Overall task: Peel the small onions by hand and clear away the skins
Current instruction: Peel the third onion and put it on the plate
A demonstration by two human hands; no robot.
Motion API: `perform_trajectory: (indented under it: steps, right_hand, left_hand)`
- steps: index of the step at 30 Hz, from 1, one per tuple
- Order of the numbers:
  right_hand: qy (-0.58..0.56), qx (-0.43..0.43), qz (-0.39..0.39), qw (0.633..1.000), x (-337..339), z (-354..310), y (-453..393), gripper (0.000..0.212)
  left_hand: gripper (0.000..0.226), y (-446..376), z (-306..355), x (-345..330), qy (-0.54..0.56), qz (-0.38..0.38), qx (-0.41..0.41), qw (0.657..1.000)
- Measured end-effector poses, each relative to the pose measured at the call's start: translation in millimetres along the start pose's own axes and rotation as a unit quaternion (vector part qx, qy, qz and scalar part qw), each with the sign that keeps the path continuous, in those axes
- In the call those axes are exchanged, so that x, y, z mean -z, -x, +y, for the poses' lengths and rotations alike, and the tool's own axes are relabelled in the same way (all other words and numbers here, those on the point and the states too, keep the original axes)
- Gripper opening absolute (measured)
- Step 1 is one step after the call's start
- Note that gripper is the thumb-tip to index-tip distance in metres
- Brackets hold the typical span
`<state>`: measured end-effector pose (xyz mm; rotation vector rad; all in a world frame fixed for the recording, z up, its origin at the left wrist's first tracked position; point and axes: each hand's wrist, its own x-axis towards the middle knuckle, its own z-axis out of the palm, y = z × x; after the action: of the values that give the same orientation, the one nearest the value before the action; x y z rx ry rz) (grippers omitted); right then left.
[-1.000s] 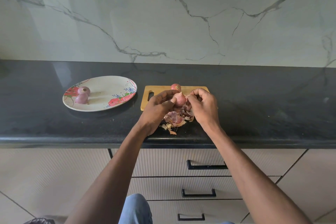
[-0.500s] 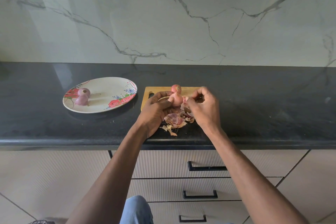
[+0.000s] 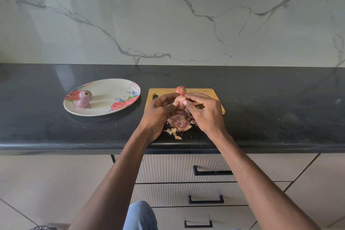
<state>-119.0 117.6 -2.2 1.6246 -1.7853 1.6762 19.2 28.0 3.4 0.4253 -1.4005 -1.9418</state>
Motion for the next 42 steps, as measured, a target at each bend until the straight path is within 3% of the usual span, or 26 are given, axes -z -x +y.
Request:
perform_trajectory:
  steps: [8,17,26,31,39,42]
  right_hand:
    - [-0.028,-0.032,0.016,0.999,1,2,1,0.021]
    - [-0.051,-0.027,0.003,0.998,3,-11,3,0.027]
    - [0.050,0.041,0.028,0.997,-4,2,4,0.002]
    - [0.103,0.073,0.026,0.992,-5,1,2,0.008]
    - [0.136,0.096,0.015,0.986,-8,0,5,0.013]
    - [0.135,0.093,0.018,0.986,-8,1,5,0.012]
  left_hand:
    - [0.050,4,3,-5,-0.003,-0.002,-0.005,1.000]
    - [0.035,4,3,-4,-0.021,-0.006,-0.010,1.000]
    - [0.035,0,-2,-1,-0.042,0.007,-0.029,0.999]
    - [0.026,0,-2,0,-0.065,-0.004,-0.034,0.997]
    - [0.035,-4,-6,2,-0.047,-0.010,-0.026,0.998]
    - [0.029,-5,-5,1,-0.034,0.007,-0.017,0.999]
